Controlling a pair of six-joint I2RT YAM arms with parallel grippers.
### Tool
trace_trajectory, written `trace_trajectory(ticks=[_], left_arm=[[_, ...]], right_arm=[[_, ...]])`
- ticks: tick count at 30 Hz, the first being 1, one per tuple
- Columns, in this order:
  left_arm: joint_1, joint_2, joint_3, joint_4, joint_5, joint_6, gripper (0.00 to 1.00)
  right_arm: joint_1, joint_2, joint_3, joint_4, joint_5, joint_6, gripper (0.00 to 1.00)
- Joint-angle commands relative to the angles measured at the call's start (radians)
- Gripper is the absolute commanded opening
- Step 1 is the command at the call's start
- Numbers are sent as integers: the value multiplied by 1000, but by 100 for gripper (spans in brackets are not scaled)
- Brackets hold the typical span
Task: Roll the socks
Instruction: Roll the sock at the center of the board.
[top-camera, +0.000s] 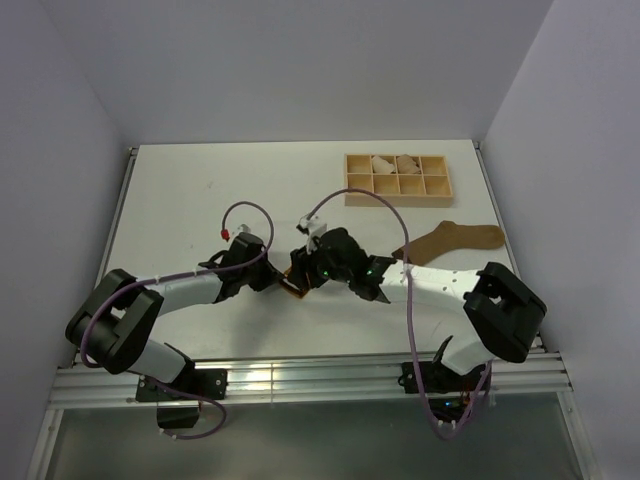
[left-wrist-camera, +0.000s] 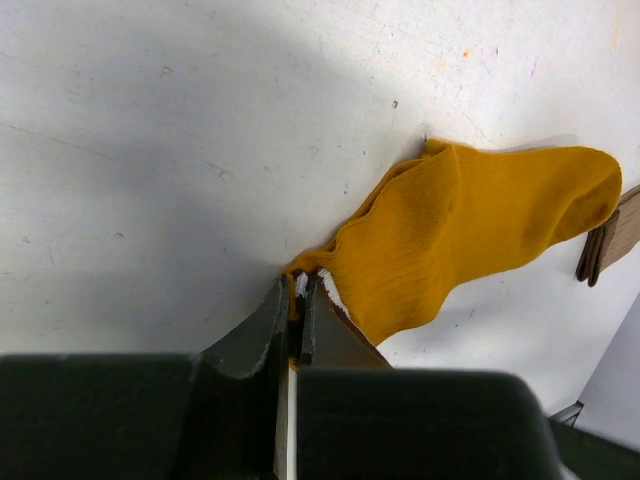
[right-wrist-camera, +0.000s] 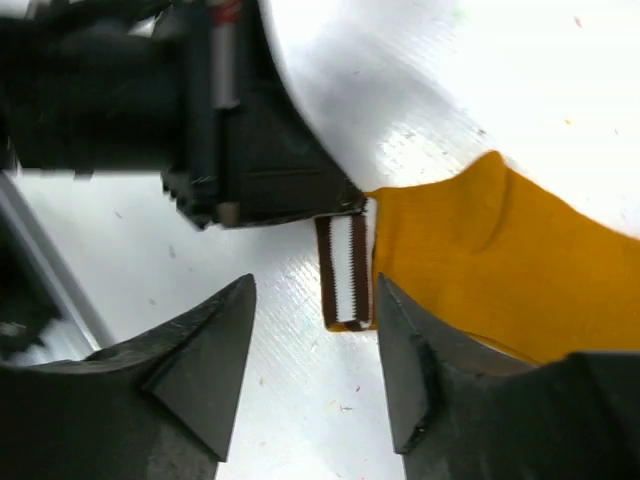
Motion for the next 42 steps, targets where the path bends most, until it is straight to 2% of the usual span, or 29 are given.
trace_trajectory(ticks=[1,6,14,27,34,37,40,42], left_arm=[[-4,-10,23,-66,-33,42,0],[-4,-5,25,-67,-23,48,0],[-4,-4,29,-66,-16,57,0],[-5,-1,29,-66,-6,61,0],[-5,4,29,-66,0,54,0],[-5,5,28,-64,6,47,0],[-5,2,23,-58,15,36,0],[-5,-2,17,-55,15,25,0]], right_arm=[[90,1,32,-91,234,-192,60],[202,52,63,-68,360,-297,61],[298,175,135,-71,493,-408,61],[317,322,199,-74,513,-460,61],[323,380,199,-85,530,-449,56],[326,396,195,-86,539,-437,48],[325,414,196,-100,550,-426,28],[325,426,195,-108,550,-416,19]])
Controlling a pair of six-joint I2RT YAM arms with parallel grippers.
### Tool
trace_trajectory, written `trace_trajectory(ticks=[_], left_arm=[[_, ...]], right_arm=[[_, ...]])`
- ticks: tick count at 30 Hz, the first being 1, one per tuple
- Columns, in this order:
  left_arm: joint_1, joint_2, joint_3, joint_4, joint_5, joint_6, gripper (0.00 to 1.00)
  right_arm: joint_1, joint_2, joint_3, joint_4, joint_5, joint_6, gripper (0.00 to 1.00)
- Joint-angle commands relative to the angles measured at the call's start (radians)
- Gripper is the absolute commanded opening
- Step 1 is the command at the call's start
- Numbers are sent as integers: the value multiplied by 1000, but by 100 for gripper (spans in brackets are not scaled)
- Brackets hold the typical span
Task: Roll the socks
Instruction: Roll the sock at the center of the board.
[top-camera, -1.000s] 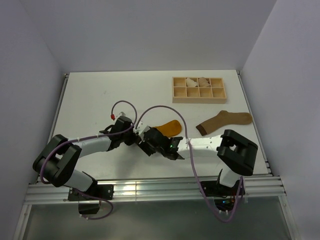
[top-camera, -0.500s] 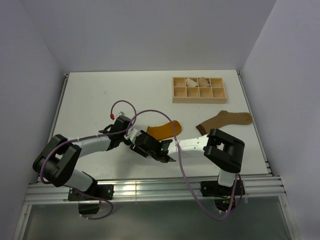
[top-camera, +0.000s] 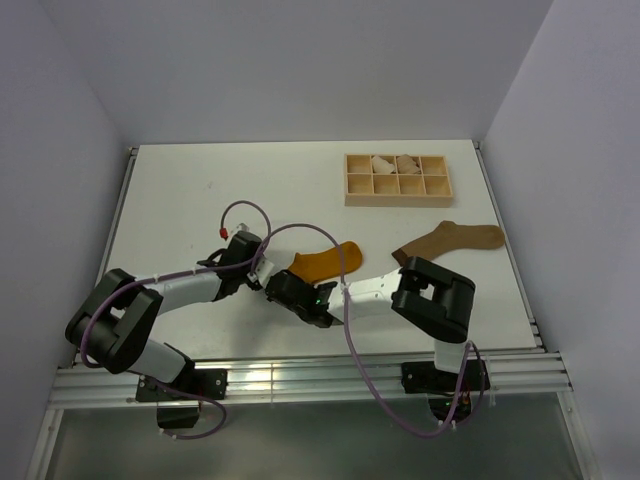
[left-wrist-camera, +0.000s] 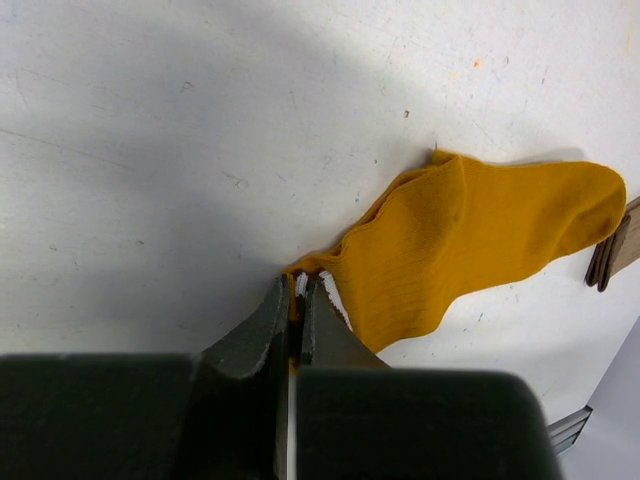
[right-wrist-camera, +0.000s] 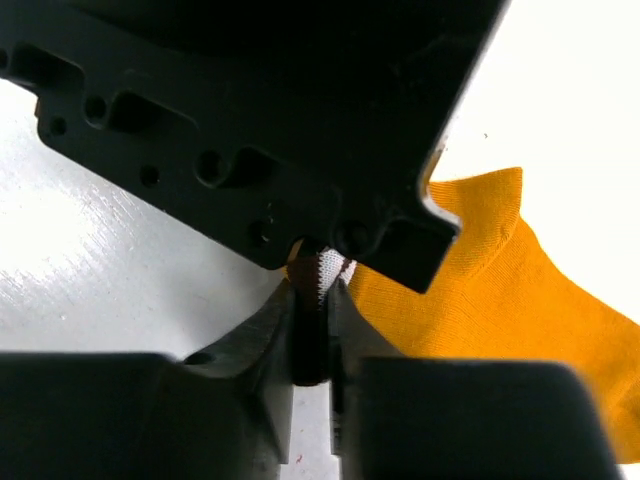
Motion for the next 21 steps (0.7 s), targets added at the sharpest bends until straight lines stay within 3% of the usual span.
trace_trajectory(ticks=[1,5,6,8,9,12,21], left_arm=[[-18,-10,1,-18,7,-5,1],[-16,-44,-14,-18,-18,-35,16],[-16,-53,-25,-18,-26,-43,28],[-16,-85,-34,-15,-53,-62,40],[-15,-96,-43,-18,-62,-68,52],[-13,-131,-57,-18,-88,-86,65],[-12,-196,-100,11,-110,-126,66]], right_arm=[[5,62,18,-48,-18,19,13],[3,46,19,-72,-50,62,0],[3,42,21,-88,-68,74,0],[-6,31,33,-108,-94,129,0],[-10,30,37,-117,-109,146,0],[-41,23,48,-169,-160,197,0],[-179,-64,-38,-128,-339,293,0]])
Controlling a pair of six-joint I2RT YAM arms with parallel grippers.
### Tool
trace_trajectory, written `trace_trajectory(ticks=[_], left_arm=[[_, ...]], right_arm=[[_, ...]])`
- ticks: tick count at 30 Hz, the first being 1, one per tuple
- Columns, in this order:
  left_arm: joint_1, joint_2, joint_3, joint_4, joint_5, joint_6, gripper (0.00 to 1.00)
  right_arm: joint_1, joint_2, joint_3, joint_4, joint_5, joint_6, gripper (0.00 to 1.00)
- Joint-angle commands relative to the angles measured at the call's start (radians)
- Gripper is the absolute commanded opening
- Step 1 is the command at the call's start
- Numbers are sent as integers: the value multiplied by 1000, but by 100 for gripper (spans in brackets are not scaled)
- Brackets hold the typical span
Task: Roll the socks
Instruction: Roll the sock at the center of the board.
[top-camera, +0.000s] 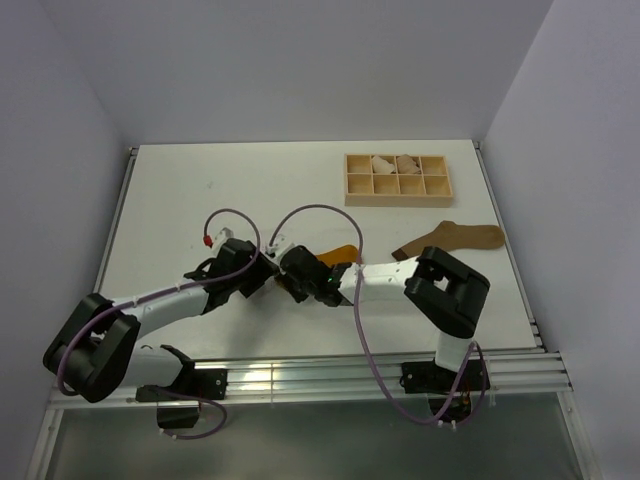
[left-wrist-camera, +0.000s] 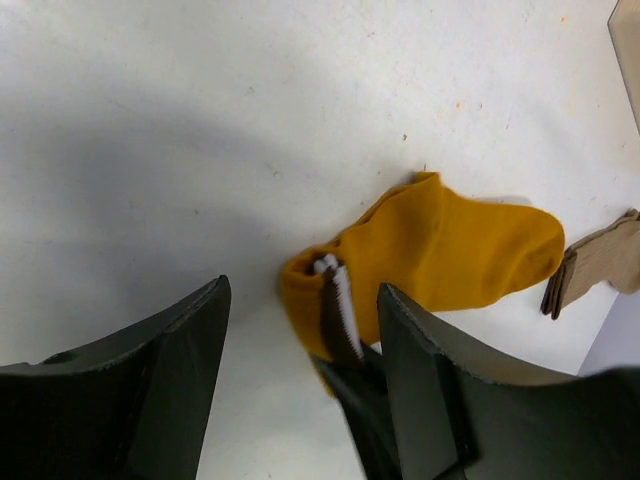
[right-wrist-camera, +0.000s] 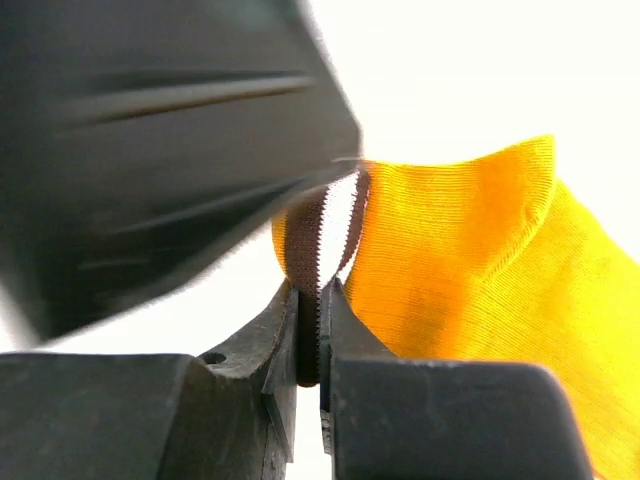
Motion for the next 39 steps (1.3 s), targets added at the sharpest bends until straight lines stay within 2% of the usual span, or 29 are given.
trace_trajectory(ticks=[1,13,19,31,39], left_arm=[[-13,-33,-18,31,1,-18,66],[-21,45,-19,161,97,13,63],[-27,75,-13,195,112,7,62],[-38,121,-9,232,136,19,61],[-56,179,14,247,163,24,59]], right_arm=[[-70,-21,-54,-70,-99,84,0],[-216,-63,-117,16,-357,196,0],[-311,-70,-193,177,-576,397,0],[-383,-34,-349,522,-676,699,0],[-396,20,-397,657,-696,792,0]])
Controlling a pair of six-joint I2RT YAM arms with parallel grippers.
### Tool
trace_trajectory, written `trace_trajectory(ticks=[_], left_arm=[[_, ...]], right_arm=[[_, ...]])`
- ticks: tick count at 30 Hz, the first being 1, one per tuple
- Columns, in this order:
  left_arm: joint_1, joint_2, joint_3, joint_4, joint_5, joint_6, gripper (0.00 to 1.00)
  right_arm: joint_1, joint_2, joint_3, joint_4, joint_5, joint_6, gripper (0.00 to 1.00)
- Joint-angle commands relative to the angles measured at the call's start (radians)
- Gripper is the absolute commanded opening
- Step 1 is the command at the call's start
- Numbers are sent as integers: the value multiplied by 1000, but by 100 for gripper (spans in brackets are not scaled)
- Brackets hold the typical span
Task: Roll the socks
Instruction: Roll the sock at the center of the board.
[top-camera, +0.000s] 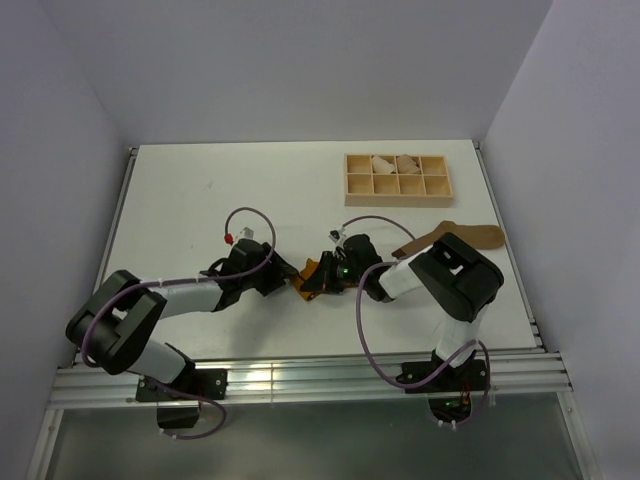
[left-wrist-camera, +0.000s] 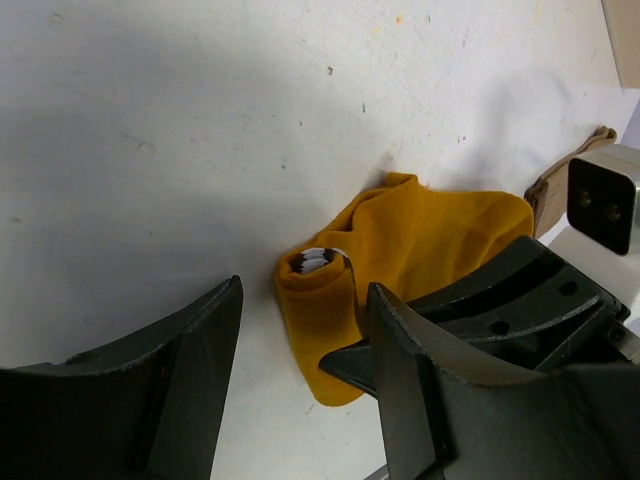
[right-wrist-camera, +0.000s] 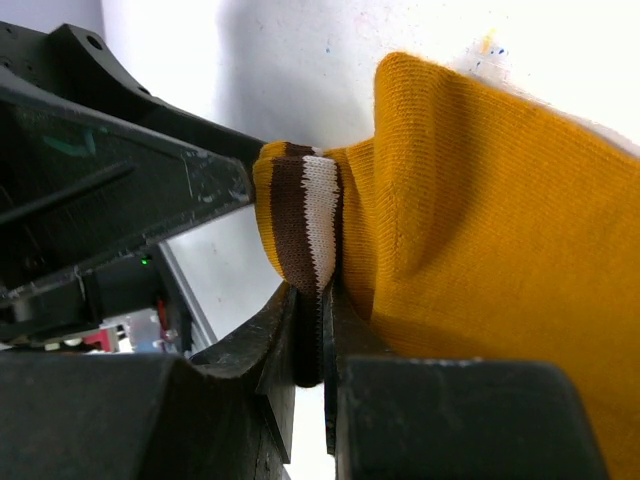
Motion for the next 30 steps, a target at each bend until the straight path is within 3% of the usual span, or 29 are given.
trace_trajectory(ticks=[1,10,16,19,22,26,30], left_arm=[[-14,26,22,19,15,20,59],[-20,78,45,11,20,33,52],[-28,104,57,-6,18,44,33],[-31,104,65,-24,8,52,20],[-34,101,71,-38,-5,64,15],[-34,102,72,-44,-9,66,14],[-34,107,77,-47,-8,72,11]], right_arm=[[-5,30,-15,75,-21,56,0],[-12,35,-21,96,-27,61,0],[-12,42,-12,99,-41,53,0],[-12,21,-6,67,-33,29,7],[-12,-39,6,-11,-13,-19,22],[-12,-209,35,-245,74,-119,36],[-12,-332,77,-480,266,-221,41]])
